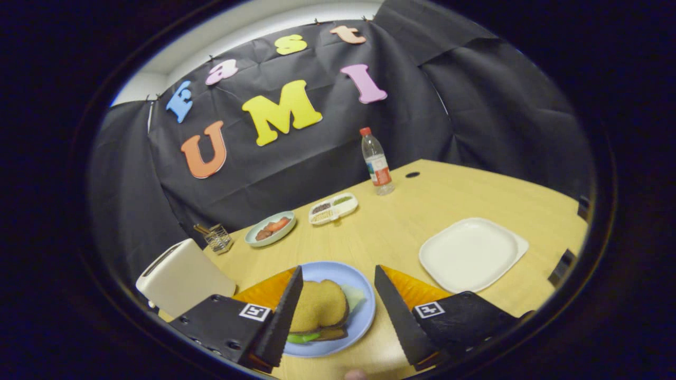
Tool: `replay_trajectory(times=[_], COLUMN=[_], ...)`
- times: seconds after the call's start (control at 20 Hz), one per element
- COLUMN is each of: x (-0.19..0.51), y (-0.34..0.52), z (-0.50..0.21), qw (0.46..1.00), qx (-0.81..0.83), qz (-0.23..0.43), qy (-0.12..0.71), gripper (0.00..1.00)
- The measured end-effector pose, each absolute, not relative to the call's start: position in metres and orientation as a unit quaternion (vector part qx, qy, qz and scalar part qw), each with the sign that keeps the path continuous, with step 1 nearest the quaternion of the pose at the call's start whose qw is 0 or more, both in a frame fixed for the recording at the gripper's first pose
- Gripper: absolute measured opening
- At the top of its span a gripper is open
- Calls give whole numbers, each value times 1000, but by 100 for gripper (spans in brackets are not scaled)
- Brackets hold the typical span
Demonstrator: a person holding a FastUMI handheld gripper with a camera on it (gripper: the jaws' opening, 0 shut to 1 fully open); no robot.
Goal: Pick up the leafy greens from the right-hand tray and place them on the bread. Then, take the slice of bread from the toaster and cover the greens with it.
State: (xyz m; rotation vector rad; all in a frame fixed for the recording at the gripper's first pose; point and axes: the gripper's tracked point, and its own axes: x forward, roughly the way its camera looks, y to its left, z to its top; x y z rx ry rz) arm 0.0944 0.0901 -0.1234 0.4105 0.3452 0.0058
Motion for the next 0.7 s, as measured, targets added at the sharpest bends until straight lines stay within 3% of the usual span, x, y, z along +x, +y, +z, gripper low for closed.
replay_trajectory(times=[0.15, 0.45, 0.7], x=[84, 44, 9], y=[66, 53, 67], z=[-75, 17, 54], qw=[983, 999, 999], qx=[143, 38, 4], qz=[-15, -30, -29], qy=[112, 17, -40], gripper=[94, 96, 95])
